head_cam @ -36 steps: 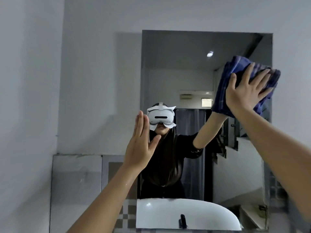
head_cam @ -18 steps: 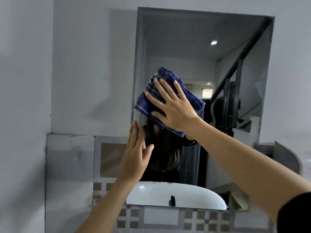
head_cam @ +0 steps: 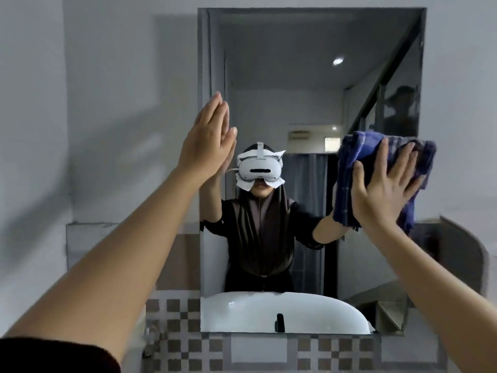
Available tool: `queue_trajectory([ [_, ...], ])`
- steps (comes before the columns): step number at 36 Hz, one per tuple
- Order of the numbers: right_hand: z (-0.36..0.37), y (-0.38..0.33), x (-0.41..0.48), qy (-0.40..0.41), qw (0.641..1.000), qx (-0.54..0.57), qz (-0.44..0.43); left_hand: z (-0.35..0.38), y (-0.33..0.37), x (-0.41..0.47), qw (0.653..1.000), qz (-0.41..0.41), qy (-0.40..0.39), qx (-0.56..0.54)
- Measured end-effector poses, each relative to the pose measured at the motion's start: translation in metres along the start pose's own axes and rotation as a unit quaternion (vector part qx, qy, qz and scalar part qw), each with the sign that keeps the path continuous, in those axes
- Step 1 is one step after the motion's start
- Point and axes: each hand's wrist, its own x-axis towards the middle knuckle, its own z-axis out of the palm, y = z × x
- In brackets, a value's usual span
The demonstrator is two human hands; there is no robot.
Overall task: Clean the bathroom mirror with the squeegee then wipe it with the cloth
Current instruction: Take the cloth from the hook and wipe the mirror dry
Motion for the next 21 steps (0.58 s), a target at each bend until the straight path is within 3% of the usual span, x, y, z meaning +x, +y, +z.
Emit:
queue_trajectory([
  [2, 0.015, -0.025, -0.027, 0.008, 0.998, 0.031, 0.045, -0.003, -0.006, 0.009, 1.0, 0.013, -0.016, 0.006],
  [5, 0.036, -0.069, -0.064, 0.003, 0.998, 0.056, 0.038, -0.007, -0.015, 0.01, 0.999, 0.037, -0.039, 0.001],
  [9, 0.058, -0.126, -0.101, -0.043, 0.995, 0.061, -0.062, -0.011, -0.021, 0.008, 0.997, 0.047, -0.061, -0.017],
  [12, 0.069, -0.147, -0.129, -0.081, 0.976, 0.028, -0.199, -0.01, -0.02, 0.004, 0.996, 0.043, -0.069, -0.027],
  [17, 0.07, -0.102, -0.165, -0.137, 0.897, -0.038, -0.42, -0.003, -0.009, -0.019, 0.996, 0.022, -0.085, -0.032],
  [21, 0.053, -0.026, -0.152, -0.142, 0.853, -0.11, -0.49, 0.011, -0.001, -0.043, 0.995, 0.029, -0.095, -0.015],
])
